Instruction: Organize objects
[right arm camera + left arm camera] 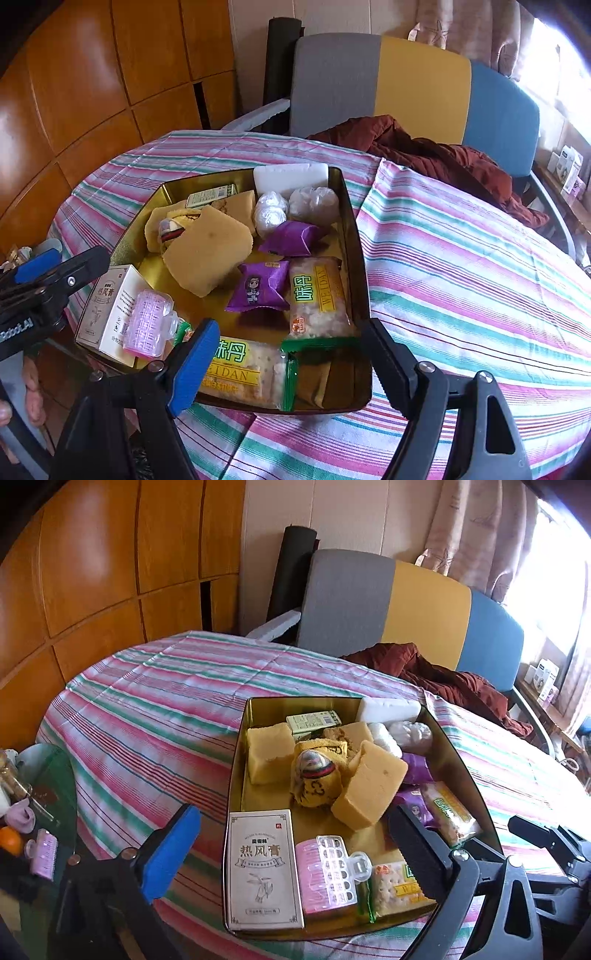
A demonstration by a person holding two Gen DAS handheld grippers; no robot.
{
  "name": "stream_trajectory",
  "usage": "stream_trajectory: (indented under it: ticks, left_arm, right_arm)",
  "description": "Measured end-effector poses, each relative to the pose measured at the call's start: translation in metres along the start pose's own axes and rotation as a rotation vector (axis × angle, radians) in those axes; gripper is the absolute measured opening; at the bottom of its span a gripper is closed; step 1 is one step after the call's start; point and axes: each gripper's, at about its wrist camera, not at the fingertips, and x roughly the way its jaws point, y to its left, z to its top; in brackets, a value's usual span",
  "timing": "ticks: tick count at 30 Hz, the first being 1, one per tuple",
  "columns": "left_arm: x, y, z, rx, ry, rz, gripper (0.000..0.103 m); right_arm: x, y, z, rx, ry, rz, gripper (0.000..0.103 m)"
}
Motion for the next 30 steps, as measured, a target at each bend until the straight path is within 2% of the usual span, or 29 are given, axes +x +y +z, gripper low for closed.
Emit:
stream_trajectory:
  ticks: [7, 12, 15, 30]
  left_arm:
    - [-0.016, -0.01, -0.008, -0.004, -0.006, 0.011, 0.103]
    - [-0.029, -0.019, -0.019, 0.013, -0.061, 0.054, 0.103]
    - [-0.035, -0.022, -0.025, 0.018, -0.078, 0.065, 0.103]
    - [-0.032, -0.021, -0.031, -0.007, -0.049, 0.035, 0.103]
  right_arm:
    - [-0.009, 0.0, -0.007, 0.021, -0.04, -0.047, 0.081]
    - [-0.018, 0.003, -0.012, 0.018, -0.089, -0.108, 0.081]
    - [-0.019, 0.003, -0.014, 0.02, -0.092, -0.111, 0.082]
    - [-0.019, 0.008, -0.016, 0.008, -0.083, -0.106, 0.082]
